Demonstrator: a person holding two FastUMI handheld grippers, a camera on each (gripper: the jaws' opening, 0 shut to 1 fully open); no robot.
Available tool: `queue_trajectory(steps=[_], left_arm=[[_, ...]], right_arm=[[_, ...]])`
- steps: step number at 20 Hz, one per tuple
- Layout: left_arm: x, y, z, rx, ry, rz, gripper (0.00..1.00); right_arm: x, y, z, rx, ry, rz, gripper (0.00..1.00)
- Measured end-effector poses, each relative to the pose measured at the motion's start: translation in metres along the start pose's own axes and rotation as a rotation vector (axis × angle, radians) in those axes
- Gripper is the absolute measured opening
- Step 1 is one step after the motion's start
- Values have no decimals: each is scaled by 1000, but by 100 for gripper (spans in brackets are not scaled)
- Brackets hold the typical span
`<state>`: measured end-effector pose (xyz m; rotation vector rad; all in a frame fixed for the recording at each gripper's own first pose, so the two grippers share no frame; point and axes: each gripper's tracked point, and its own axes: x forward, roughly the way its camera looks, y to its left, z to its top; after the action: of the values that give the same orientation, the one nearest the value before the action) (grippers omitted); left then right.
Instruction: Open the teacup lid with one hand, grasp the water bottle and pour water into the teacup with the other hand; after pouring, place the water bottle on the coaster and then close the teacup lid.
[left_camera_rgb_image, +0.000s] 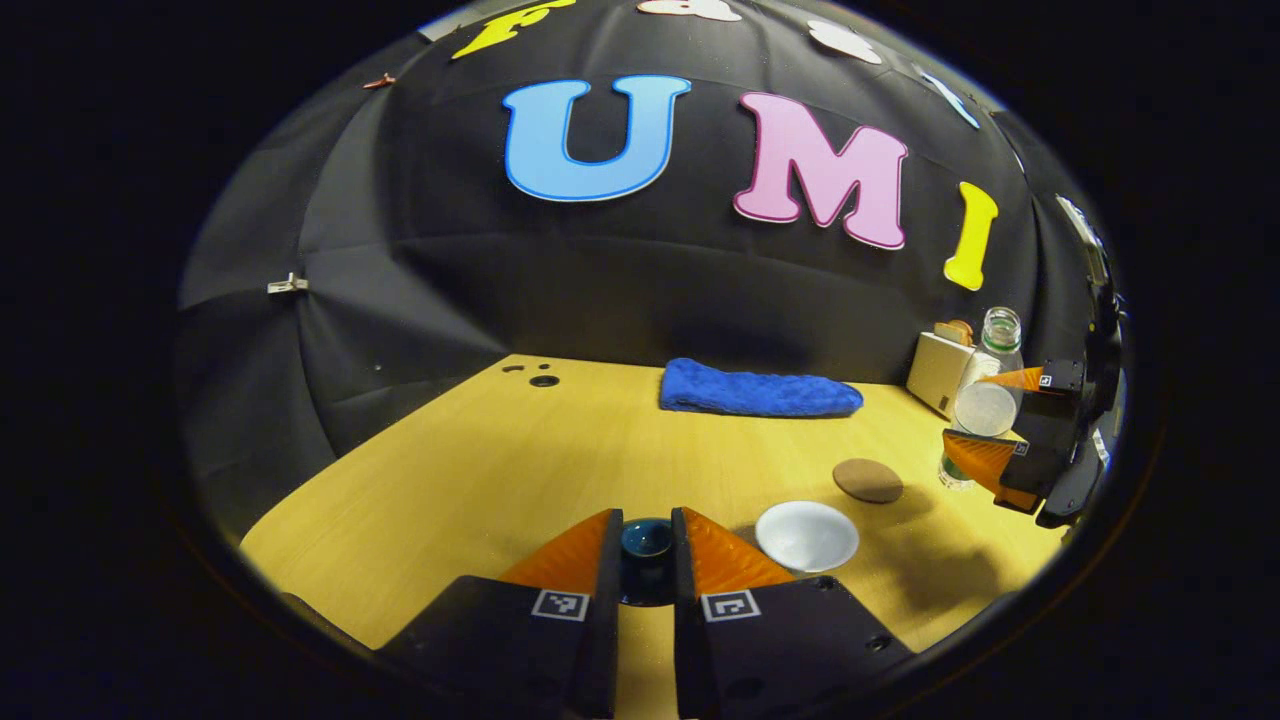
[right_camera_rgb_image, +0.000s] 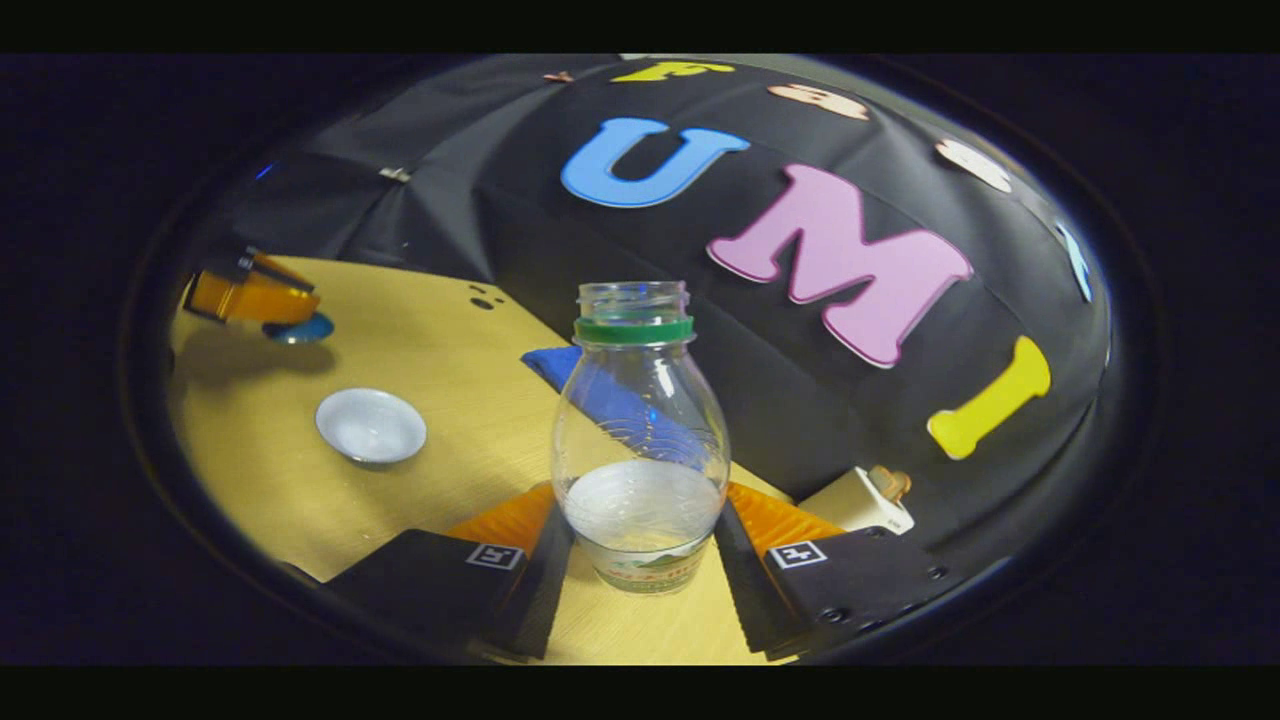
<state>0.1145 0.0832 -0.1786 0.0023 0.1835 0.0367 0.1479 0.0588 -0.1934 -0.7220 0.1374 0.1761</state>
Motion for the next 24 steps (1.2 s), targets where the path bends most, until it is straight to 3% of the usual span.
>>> queue_trajectory(steps=[2,3,6,7,12,14,15,23,24], left_arm=[[-3,12,0,-5,-9,23,27],[-5,18,-1,-12,-10,32,27],[-11,30,-6,-33,-14,57,27],[-12,35,-11,-37,-10,68,23],[-21,50,-27,-69,9,101,30],[-23,56,-32,-80,14,110,23],[-21,57,-34,-85,17,113,30],[-14,65,-33,-76,14,109,27],[-13,65,-33,-76,17,110,27]], right_arm=[[5,10,4,-109,-14,26,78],[7,15,7,-169,-24,42,74],[11,33,9,-294,-38,87,74],[12,38,7,-323,-35,97,74],[26,46,-3,-450,-26,126,74],[31,48,-4,-507,-27,128,73],[32,48,-4,-532,-29,129,73],[52,60,-11,-687,-52,170,73],[53,61,-14,-709,-48,178,77]])
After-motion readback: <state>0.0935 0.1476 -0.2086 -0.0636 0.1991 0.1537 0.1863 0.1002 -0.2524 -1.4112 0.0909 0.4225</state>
